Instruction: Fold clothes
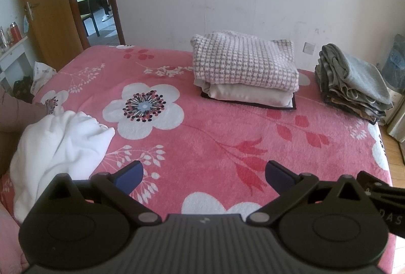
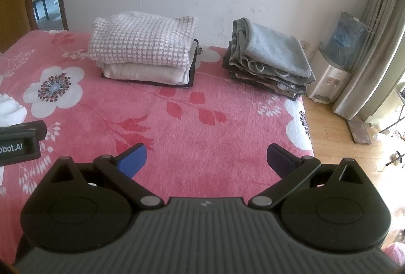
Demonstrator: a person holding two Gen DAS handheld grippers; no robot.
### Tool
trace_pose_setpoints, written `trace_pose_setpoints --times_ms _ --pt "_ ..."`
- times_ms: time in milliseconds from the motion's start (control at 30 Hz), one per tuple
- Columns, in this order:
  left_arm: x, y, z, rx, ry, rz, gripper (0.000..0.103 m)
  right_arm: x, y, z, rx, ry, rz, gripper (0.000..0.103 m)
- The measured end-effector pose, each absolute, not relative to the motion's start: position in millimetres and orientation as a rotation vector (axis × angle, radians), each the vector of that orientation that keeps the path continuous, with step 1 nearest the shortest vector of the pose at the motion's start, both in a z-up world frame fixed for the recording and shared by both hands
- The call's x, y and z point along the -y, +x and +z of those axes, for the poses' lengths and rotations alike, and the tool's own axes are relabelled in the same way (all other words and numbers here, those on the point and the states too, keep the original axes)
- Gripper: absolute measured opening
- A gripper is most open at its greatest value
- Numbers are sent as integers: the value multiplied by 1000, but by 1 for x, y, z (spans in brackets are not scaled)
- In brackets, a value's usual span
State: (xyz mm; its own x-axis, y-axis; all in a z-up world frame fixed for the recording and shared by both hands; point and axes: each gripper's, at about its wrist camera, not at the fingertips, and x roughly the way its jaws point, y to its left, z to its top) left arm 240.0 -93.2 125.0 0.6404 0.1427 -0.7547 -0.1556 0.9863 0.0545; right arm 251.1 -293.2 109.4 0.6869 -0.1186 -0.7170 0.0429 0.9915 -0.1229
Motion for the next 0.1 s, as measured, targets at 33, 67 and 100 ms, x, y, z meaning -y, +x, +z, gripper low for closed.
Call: trace_pose_setpoints --times_ms 33,67,100 --pt "94 240 125 -860 -15 170 103 294 251 109 -810 -99 -91 102" --pt "94 240 125 -861 -14 170 103 294 252 109 -811 -99 -91 102" --pt "94 240 124 -862 -13 171 103 294 252 109 -811 -98 -91 102"
